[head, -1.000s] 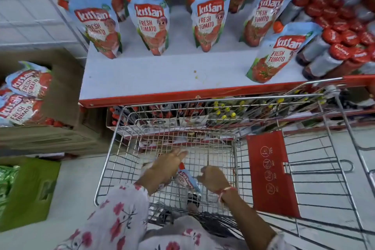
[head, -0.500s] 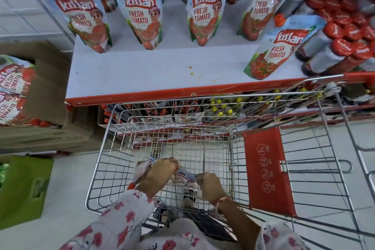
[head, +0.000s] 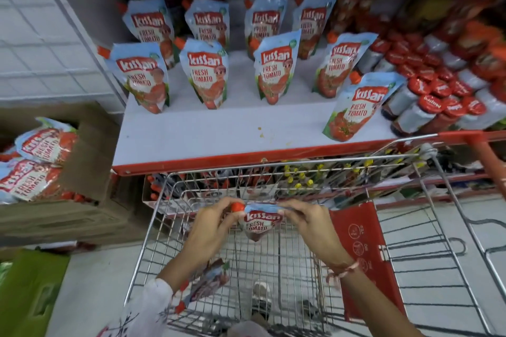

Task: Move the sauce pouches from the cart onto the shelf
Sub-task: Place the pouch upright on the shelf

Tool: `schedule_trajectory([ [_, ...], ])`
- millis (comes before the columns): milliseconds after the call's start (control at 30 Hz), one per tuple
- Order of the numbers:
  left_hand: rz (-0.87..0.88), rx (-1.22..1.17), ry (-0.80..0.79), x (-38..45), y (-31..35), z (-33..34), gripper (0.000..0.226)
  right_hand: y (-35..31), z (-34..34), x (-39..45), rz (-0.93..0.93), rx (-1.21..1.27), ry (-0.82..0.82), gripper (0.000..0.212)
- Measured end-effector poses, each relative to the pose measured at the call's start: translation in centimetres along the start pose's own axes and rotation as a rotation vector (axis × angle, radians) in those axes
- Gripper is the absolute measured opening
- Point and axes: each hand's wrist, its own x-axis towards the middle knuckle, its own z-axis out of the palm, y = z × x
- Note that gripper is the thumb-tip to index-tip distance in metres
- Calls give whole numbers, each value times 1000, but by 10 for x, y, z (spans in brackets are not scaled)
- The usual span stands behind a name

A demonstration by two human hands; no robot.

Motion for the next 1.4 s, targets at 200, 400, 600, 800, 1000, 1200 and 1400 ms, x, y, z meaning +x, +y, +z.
schedule_trajectory([
  [200,93,-182,189,25,58,-35,15,-58,-48,33,-173,29,208,13],
  [400,232,-208,302,69,109,-65,15,-104,-95,73,-329,5,336,10],
  [600,277,-194,281,115,134,-71,11,-105,-117,116,-327,-26,414,12],
  [800,235,-86,233,160,128,-57,17,-82,-124,154,-293,-90,439,9],
  [1000,168,-92,213,176,125,-41,22,-61,-121,173,-238,-111,451,13],
  [1200,154,-84,204,179,120,-39,25,-54,-117,178,-190,-145,452,16],
  [1400,124,-117,193,155,105,-42,31,-51,-111,165,-181,-156,446,52],
])
